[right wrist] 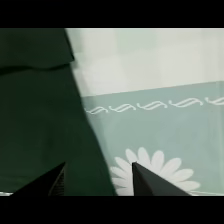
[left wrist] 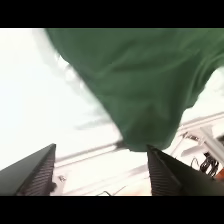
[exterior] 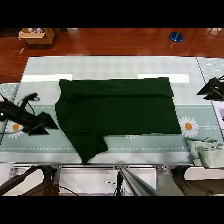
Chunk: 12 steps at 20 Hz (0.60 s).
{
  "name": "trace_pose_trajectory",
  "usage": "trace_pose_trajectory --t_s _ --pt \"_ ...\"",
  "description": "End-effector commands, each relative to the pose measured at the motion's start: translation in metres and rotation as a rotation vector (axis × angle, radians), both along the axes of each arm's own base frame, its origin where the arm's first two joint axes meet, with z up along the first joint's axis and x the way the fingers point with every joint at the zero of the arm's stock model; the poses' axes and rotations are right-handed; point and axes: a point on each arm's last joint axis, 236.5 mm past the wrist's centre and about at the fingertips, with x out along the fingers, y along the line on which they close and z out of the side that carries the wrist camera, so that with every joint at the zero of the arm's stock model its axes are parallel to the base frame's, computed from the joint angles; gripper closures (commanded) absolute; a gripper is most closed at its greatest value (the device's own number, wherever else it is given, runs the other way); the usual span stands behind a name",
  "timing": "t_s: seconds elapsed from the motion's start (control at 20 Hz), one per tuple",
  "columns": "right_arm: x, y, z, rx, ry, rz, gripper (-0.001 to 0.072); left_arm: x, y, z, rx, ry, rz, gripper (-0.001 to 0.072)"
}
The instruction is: Fold the shirts.
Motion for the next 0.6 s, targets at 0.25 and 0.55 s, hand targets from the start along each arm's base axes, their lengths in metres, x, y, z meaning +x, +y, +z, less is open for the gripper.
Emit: trace_pose_trajectory --t_s 0.25,0.55 --pt "0.008 0.007 0.035 -0.011 -0.125 -0.021 0.0289 0.014 -0.026 -0.044 0.016 -0.051 0.131 0.0029" --pt "0.002 0.006 0.051 -0.051 -0.152 -0.014 0.0289 0.003 -0.061 -0.068 0.018 0.004 -0.012 0.0053"
